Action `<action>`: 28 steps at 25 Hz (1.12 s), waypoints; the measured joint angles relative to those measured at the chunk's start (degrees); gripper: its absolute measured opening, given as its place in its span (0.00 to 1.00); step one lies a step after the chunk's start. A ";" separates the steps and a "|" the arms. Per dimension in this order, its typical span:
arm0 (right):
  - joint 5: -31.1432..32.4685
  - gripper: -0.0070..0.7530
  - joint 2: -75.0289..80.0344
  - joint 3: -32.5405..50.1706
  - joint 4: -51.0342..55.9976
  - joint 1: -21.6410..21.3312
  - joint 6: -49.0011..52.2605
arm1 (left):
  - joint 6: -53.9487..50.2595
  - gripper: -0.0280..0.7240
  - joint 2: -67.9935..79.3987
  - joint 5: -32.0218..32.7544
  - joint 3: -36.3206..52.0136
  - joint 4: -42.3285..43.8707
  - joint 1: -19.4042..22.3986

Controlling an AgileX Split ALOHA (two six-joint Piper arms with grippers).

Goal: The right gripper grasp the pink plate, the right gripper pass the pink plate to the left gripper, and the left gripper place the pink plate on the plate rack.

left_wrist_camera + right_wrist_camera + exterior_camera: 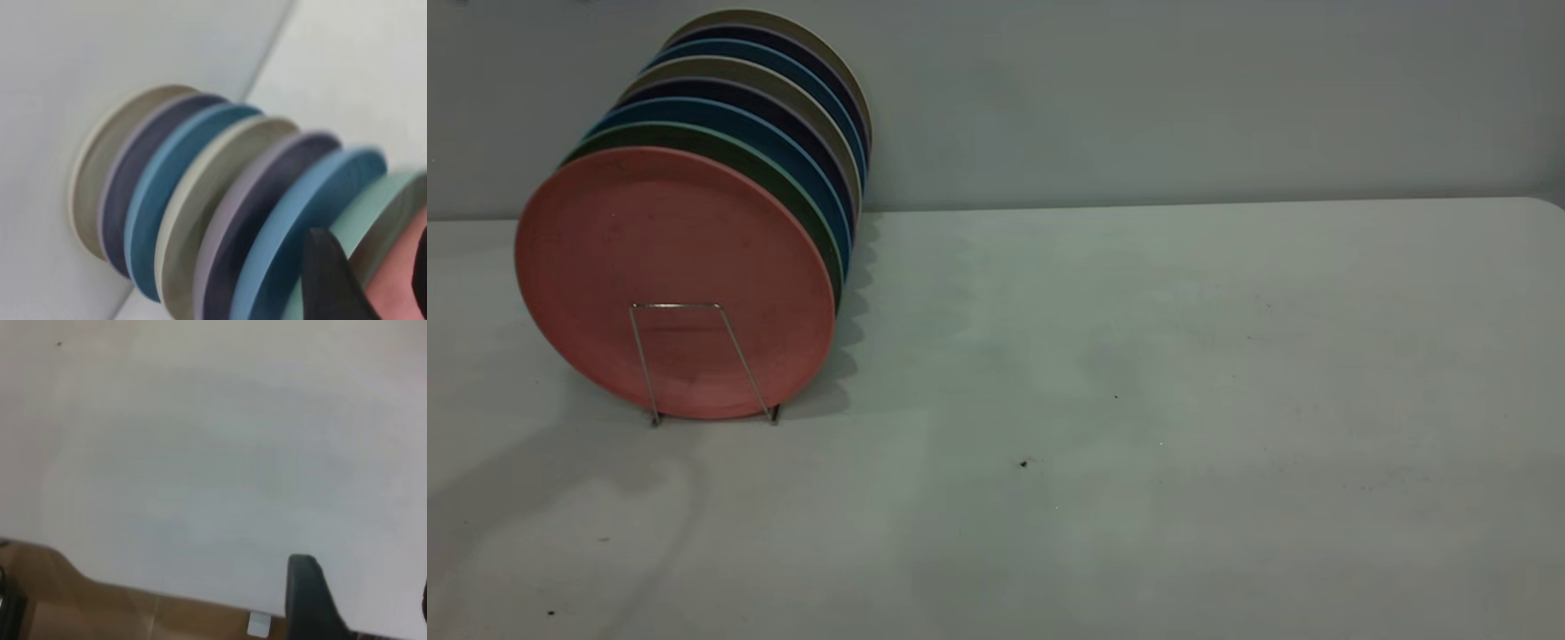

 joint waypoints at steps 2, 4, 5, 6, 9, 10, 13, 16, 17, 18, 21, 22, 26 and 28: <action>-1.54 0.56 0.00 0.93 -0.54 0.12 0.55 | -9.64 0.50 -4.20 1.30 0.00 0.32 0.00; -1.98 0.56 0.00 1.13 -1.63 0.55 2.02 | -19.24 0.50 -8.95 3.86 0.00 2.72 0.00; -2.24 0.56 0.00 1.13 -1.90 0.70 2.49 | -22.75 0.50 -10.91 5.23 0.00 4.22 0.00; -2.31 0.56 0.00 1.13 -2.13 0.78 2.90 | -26.68 0.50 -13.55 7.33 0.00 6.54 0.00; -2.45 0.56 0.00 1.13 -2.77 2.42 3.68 | -36.82 0.50 -19.46 15.83 0.00 14.28 0.00; -2.46 0.56 0.00 1.13 -2.77 3.23 3.80 | -39.81 0.50 -20.99 18.67 0.00 16.57 0.00; -2.51 0.56 0.00 1.13 -3.16 6.27 4.50 | -51.46 0.50 -25.63 28.71 0.00 24.07 0.00; -2.64 0.56 0.00 1.13 -3.72 9.61 5.47 | -62.18 0.50 -29.04 37.46 0.00 31.29 0.00; -2.64 0.56 0.00 1.13 -4.16 10.69 5.95 | -65.34 0.50 -30.18 39.36 0.07 33.84 0.00; -2.65 0.56 0.00 1.13 -4.48 11.82 6.33 | -68.15 0.51 -31.14 39.41 0.13 36.03 0.00; -2.76 0.56 -0.82 1.13 -5.05 14.93 7.26 | -74.51 0.53 -34.35 39.41 0.46 41.38 0.00; -2.76 0.56 -1.71 1.13 -5.20 15.71 7.38 | -76.43 0.55 -35.69 39.41 1.31 42.82 0.00; -2.76 0.56 -7.74 1.13 -5.26 17.10 7.49 | -81.30 0.62 -42.03 39.41 8.88 45.15 0.00; -2.70 0.56 -9.34 1.13 -5.32 17.28 7.55 | -81.80 0.65 -45.58 39.41 13.86 45.46 0.00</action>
